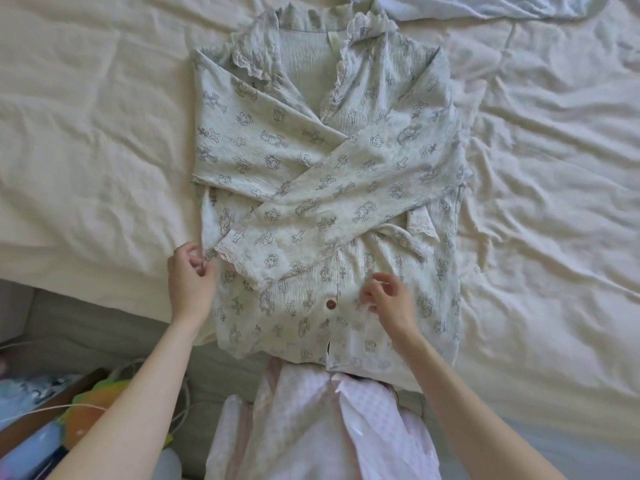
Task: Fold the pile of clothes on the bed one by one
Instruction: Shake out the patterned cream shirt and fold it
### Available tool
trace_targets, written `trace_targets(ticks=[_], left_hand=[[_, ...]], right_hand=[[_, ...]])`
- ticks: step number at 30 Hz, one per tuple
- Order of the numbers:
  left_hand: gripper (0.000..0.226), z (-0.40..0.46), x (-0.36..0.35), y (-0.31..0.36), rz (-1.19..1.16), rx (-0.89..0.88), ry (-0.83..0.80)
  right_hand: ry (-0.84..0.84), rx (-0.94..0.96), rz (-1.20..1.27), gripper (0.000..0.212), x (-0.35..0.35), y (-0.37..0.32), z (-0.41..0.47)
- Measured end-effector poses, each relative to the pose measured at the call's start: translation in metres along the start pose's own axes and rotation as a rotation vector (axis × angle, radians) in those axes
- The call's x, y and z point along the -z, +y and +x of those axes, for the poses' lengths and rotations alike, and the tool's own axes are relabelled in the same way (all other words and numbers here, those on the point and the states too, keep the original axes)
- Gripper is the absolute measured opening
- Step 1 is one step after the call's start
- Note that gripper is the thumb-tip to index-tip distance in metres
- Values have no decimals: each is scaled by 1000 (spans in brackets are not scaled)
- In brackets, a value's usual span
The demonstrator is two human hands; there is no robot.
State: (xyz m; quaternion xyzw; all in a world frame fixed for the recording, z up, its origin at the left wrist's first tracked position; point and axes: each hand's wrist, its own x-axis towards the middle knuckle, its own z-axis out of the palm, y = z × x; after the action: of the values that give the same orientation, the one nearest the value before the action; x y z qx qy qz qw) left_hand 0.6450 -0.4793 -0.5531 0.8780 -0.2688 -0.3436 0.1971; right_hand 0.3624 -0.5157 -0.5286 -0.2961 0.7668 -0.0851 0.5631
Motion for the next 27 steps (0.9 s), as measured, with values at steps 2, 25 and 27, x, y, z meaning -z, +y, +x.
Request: trace_targets(ticks=[2,25,27], left_hand=[[45,-5,2,-9,5,28,-4],[33,-44,-33,-47,-63,282,-7],[26,-48,-32,-54,-73,306,-50]], right_hand=[[115,53,-71,21,18,13,-3],[264,567,-1140,52,92,-29,84],[169,572,-1230,55,92,-29,93]])
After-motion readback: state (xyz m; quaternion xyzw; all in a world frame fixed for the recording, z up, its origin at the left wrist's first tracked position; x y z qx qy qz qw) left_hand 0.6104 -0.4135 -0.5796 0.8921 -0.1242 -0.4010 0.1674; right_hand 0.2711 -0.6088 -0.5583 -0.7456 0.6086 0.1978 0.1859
